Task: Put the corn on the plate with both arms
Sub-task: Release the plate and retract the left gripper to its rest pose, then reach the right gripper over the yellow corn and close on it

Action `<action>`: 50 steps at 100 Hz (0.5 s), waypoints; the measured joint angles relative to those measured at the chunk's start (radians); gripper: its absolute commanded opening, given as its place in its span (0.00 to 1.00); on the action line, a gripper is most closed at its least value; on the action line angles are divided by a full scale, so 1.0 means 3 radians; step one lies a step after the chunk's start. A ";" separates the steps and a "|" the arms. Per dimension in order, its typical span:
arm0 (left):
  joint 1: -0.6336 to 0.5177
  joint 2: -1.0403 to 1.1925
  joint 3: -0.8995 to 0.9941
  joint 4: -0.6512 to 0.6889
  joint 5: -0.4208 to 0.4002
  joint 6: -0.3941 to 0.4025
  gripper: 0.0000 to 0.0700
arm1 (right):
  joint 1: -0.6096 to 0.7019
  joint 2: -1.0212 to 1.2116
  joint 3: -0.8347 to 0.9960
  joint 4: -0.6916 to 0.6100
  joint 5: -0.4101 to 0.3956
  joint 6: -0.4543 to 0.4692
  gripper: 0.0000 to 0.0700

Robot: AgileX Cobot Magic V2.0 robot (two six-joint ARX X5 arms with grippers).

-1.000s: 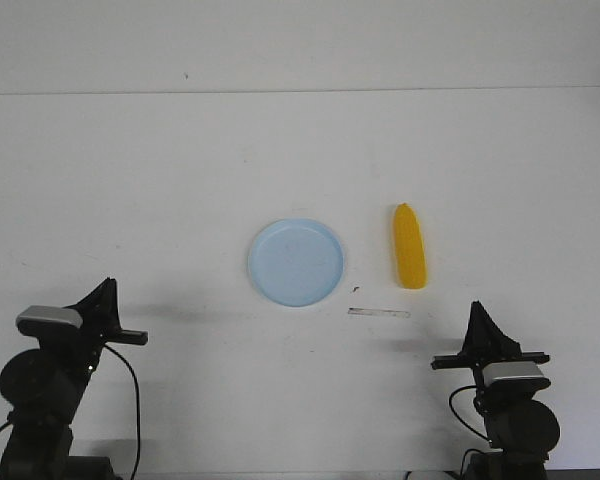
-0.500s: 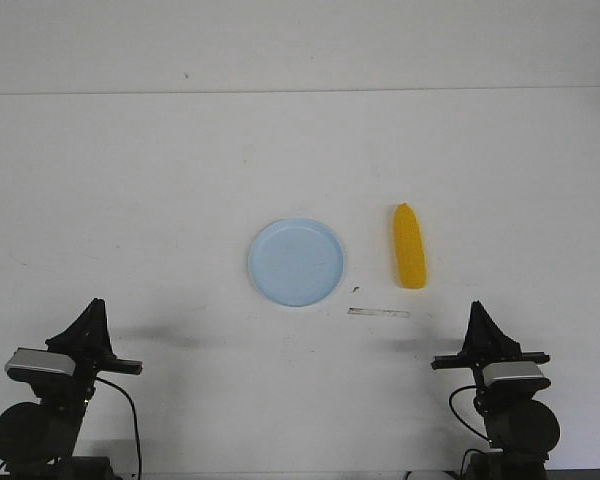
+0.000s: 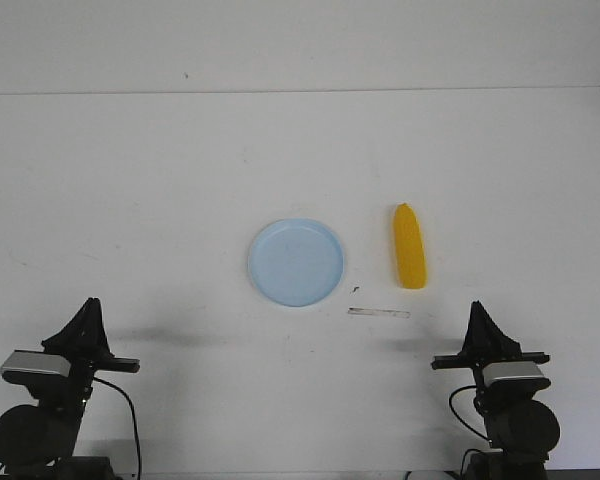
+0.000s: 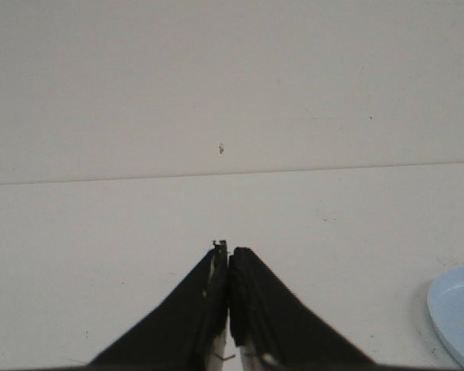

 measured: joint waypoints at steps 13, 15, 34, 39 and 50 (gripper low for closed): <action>0.0000 0.0000 0.0000 0.0000 0.0000 0.0000 0.00 | 0.0000 0.0000 0.0000 0.0000 0.0000 -0.0001 0.02; 0.0000 0.0000 0.0000 0.0000 0.0000 0.0000 0.00 | 0.0000 0.0000 0.0000 0.0000 0.0000 0.0000 0.02; -0.0001 0.0000 0.0000 0.0000 0.0000 0.0000 0.00 | 0.0000 0.0000 0.0000 0.0000 0.0001 -0.0001 0.02; 0.0000 0.0000 0.0000 0.0000 0.0000 0.0000 0.00 | 0.0000 0.0000 0.0000 0.0001 0.0008 -0.0001 0.02; 0.0000 0.0000 0.0000 0.0000 0.0000 0.0000 0.00 | 0.0000 0.0000 0.0000 0.0010 0.0090 -0.0001 0.02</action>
